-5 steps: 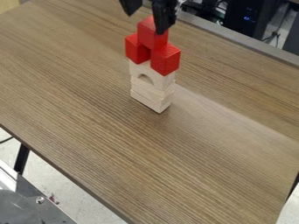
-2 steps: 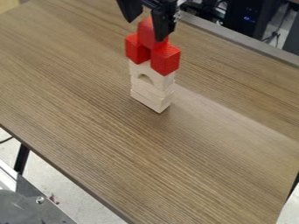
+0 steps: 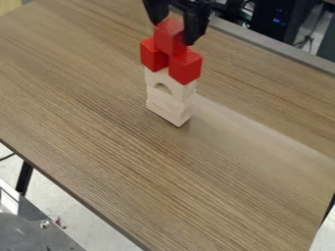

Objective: Pick red cube from tower and place it on top of the table

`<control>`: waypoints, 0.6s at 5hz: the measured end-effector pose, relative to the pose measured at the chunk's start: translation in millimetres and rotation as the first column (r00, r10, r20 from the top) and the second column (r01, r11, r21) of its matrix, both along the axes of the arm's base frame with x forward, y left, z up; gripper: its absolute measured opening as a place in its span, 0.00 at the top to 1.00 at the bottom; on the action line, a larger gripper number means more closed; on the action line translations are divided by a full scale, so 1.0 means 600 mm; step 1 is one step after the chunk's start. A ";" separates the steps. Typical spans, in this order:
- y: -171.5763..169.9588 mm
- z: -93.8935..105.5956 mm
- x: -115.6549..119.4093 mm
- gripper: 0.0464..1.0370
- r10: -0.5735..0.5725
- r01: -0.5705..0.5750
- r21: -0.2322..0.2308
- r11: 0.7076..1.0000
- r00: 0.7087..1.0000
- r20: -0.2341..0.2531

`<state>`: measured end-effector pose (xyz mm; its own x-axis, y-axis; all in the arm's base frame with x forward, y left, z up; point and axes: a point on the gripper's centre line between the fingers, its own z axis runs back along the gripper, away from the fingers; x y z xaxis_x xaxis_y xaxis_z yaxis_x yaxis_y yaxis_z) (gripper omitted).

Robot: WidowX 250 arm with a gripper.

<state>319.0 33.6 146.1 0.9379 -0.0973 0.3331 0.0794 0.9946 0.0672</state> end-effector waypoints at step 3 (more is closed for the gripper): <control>0.000 0.002 -0.009 0.48 -0.005 0.005 -0.005 1.000 1.000 -0.027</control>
